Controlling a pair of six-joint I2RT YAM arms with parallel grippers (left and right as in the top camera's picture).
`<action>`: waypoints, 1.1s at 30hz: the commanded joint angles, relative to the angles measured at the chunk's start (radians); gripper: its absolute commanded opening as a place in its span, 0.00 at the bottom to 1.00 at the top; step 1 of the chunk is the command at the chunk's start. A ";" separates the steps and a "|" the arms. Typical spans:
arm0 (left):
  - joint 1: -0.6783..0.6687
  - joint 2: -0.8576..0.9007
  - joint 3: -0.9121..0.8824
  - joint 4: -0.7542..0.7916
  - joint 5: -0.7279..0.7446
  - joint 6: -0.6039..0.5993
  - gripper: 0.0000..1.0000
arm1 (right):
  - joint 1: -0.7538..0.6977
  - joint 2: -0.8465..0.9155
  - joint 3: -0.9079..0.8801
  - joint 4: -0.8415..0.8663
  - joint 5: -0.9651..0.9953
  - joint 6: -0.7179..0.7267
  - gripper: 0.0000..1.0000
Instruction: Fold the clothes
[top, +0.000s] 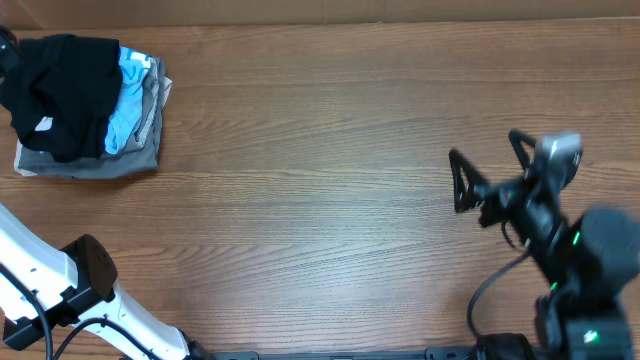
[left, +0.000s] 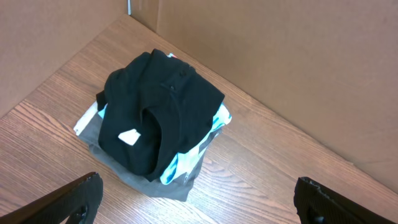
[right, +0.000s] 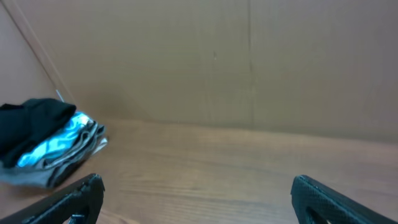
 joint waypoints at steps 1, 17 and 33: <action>-0.002 0.003 0.002 -0.002 0.008 0.022 1.00 | 0.003 -0.156 -0.202 0.145 0.004 0.011 1.00; -0.002 0.003 0.002 -0.002 0.008 0.022 1.00 | 0.003 -0.525 -0.711 0.519 0.164 0.010 1.00; -0.002 0.003 0.002 -0.002 0.008 0.022 1.00 | 0.004 -0.620 -0.755 0.227 0.265 0.008 1.00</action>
